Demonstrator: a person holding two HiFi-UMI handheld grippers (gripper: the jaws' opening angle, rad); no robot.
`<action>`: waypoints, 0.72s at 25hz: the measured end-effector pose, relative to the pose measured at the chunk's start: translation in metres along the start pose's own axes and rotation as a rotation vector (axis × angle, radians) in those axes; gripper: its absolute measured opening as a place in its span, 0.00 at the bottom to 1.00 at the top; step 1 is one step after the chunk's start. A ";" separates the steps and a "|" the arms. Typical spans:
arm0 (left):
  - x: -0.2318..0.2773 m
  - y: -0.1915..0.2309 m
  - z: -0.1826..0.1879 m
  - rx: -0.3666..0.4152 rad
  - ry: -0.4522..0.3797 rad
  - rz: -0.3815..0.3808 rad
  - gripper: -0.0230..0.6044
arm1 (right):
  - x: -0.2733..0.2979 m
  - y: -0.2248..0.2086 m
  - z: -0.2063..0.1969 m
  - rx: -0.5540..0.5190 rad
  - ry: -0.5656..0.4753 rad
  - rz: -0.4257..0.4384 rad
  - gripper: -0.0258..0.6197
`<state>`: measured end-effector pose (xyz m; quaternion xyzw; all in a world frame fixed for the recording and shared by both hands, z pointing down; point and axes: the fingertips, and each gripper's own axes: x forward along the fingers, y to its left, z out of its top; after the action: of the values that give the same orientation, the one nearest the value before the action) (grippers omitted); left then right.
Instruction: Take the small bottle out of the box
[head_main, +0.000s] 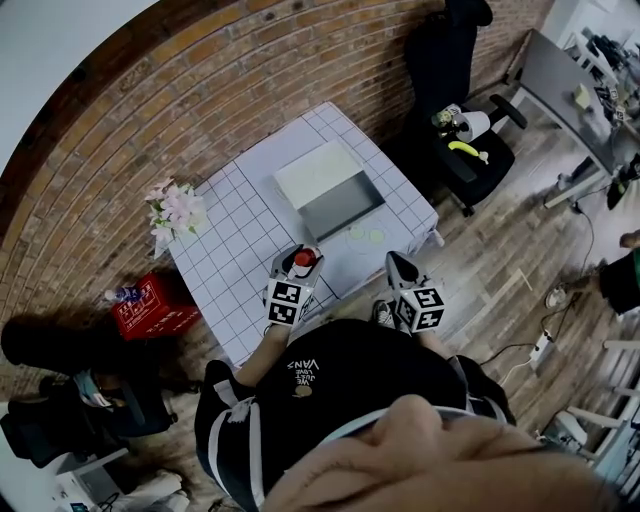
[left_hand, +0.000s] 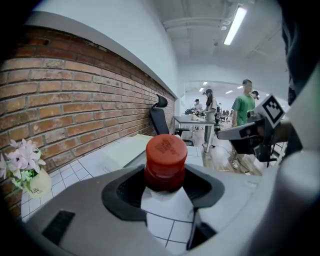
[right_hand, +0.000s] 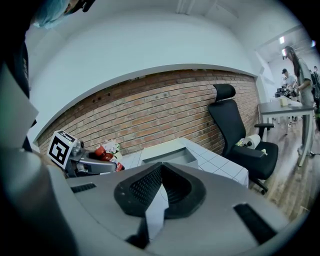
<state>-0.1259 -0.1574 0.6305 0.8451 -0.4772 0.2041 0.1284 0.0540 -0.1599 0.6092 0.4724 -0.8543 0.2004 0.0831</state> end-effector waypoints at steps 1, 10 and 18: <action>-0.003 0.001 -0.003 -0.001 0.001 -0.002 0.40 | 0.000 0.003 -0.001 0.000 -0.002 -0.001 0.04; -0.029 0.008 -0.016 0.001 -0.013 -0.043 0.40 | -0.001 0.033 -0.017 0.014 -0.005 -0.039 0.04; -0.050 0.017 -0.021 0.011 -0.019 -0.069 0.40 | -0.003 0.051 -0.017 0.007 -0.027 -0.067 0.04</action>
<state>-0.1680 -0.1201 0.6259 0.8638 -0.4476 0.1940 0.1260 0.0122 -0.1260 0.6099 0.5037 -0.8383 0.1941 0.0766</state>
